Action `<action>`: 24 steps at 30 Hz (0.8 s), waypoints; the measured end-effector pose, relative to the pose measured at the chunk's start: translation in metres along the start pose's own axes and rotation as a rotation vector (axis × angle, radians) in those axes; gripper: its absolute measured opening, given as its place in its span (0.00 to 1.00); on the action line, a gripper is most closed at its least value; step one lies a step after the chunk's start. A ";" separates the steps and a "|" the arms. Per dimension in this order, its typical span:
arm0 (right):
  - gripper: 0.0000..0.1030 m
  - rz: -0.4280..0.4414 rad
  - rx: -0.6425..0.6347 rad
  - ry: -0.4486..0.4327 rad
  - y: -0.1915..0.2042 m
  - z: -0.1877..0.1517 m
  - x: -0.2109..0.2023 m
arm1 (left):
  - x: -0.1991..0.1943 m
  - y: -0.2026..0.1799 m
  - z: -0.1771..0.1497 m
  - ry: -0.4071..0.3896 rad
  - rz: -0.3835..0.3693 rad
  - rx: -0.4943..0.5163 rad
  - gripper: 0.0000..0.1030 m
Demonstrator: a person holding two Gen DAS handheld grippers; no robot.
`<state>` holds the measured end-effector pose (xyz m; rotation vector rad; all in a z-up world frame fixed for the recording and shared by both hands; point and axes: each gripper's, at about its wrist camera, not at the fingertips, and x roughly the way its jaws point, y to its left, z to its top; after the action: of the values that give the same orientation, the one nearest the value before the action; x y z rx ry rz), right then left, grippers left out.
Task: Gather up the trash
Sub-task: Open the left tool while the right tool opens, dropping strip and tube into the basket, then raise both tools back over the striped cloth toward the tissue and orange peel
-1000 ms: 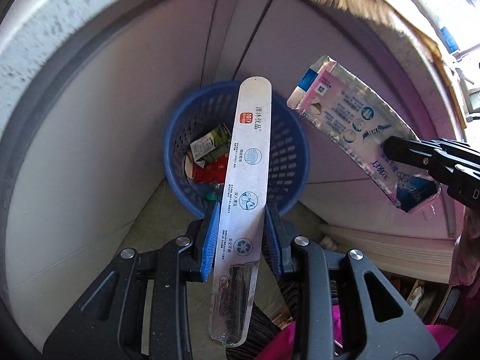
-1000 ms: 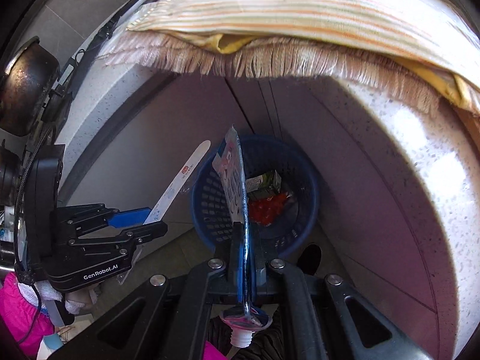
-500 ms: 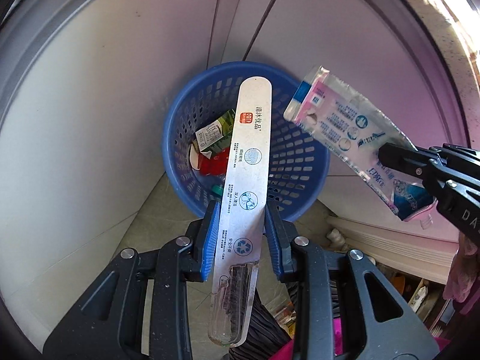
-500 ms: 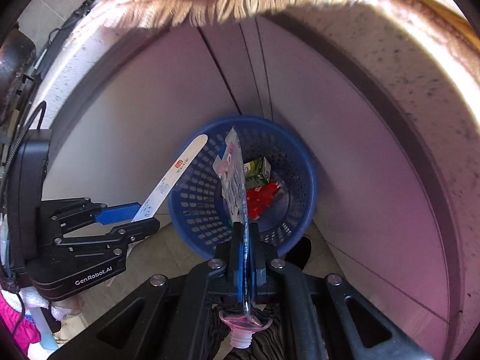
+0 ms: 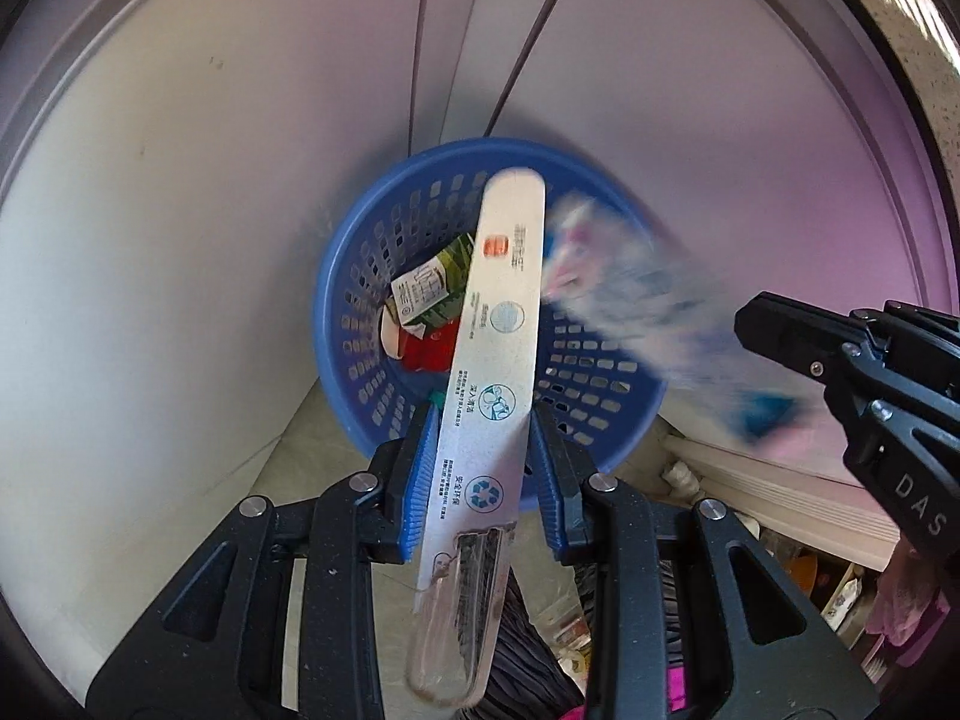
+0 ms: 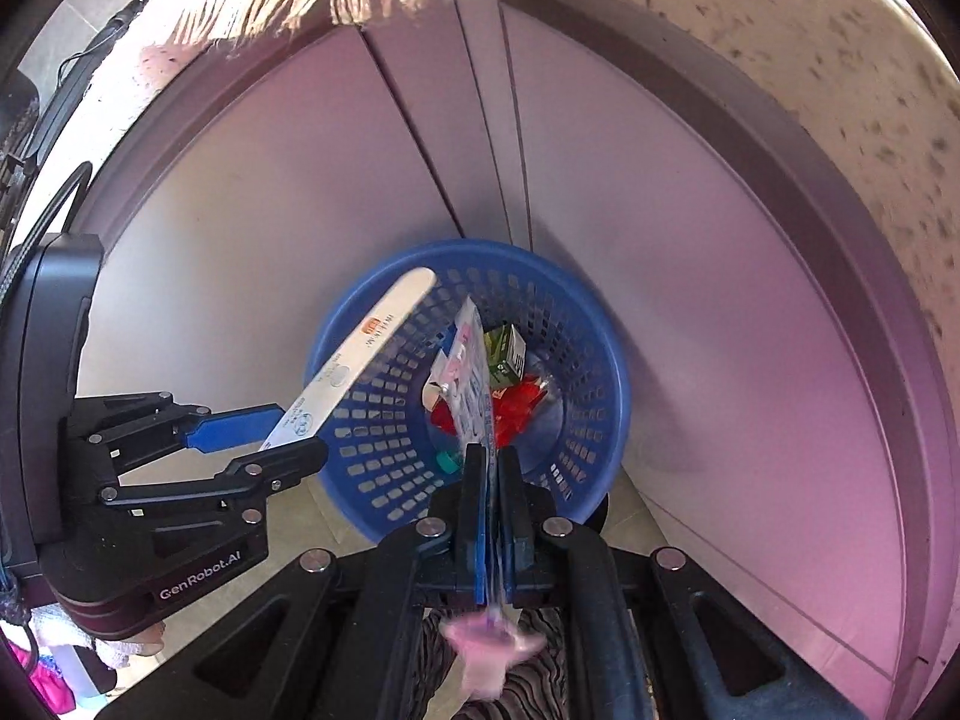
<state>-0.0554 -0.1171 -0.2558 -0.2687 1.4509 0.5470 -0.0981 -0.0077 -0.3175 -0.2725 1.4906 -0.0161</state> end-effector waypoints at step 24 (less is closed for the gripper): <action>0.70 0.073 -0.036 -0.055 -0.003 0.005 -0.033 | -0.020 0.028 0.007 -0.039 0.026 -0.044 0.38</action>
<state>-0.0506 -0.1231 -0.2229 -0.2286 1.4030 0.6353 -0.0977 0.0240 -0.3025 -0.2874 1.4570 0.0430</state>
